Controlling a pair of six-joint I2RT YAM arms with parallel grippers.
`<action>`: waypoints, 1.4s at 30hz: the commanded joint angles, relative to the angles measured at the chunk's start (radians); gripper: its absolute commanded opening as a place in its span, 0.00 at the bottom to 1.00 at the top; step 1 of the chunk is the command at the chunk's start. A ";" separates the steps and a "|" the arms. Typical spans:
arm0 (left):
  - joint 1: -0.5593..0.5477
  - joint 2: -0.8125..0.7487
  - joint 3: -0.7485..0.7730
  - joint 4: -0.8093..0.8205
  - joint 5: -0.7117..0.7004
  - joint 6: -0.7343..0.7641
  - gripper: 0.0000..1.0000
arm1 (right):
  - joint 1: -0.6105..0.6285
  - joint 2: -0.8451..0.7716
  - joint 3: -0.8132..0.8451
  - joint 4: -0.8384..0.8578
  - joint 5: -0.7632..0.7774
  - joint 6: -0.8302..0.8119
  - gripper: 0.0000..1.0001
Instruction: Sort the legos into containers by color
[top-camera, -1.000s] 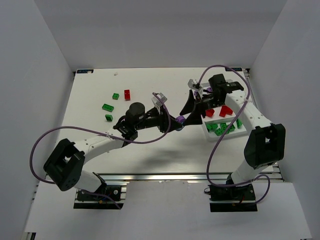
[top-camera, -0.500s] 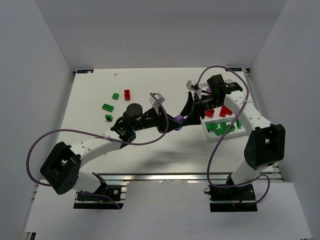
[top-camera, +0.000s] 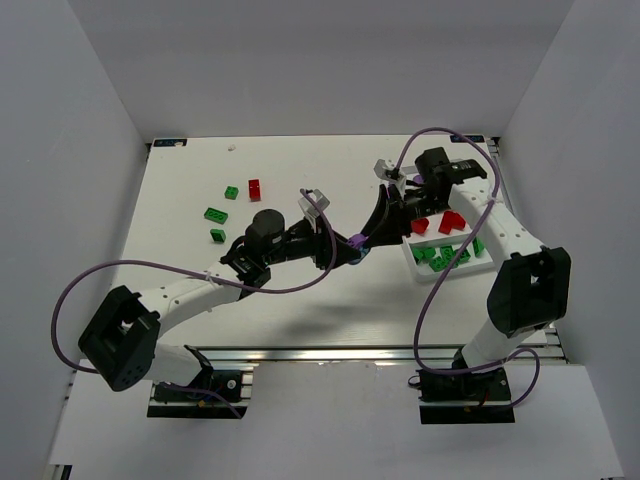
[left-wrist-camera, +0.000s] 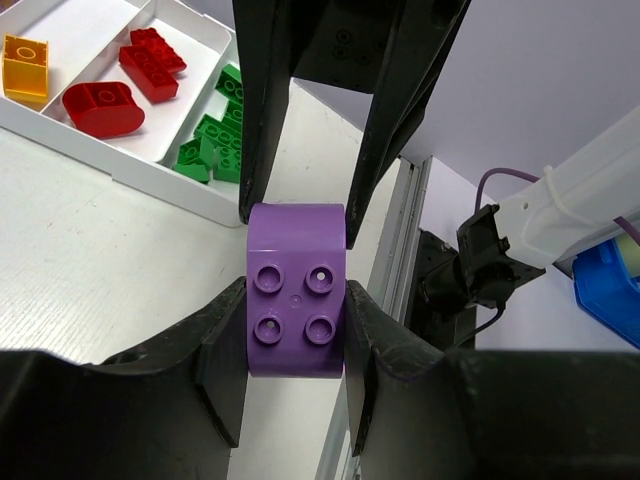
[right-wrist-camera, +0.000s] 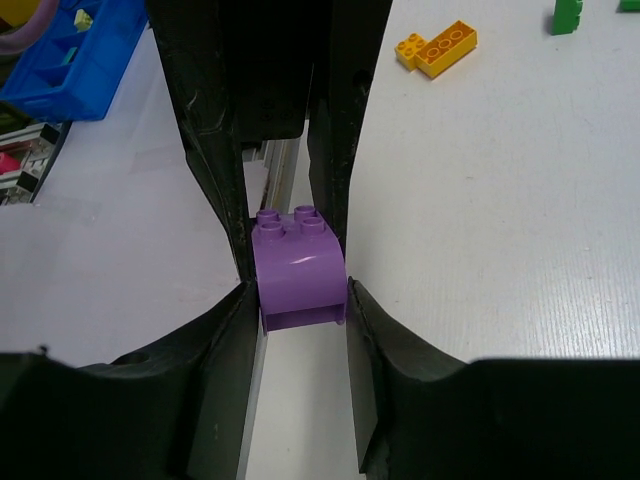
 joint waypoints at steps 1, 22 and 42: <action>-0.002 -0.043 -0.005 0.001 -0.012 0.014 0.18 | 0.008 0.023 0.063 -0.143 -0.051 -0.105 0.32; -0.002 -0.147 -0.041 -0.066 -0.201 0.057 0.82 | 0.017 -0.003 0.075 0.088 0.102 0.086 0.06; 0.044 -0.376 -0.083 -0.522 -0.701 -0.090 0.89 | -0.295 0.222 0.132 0.928 1.179 0.586 0.00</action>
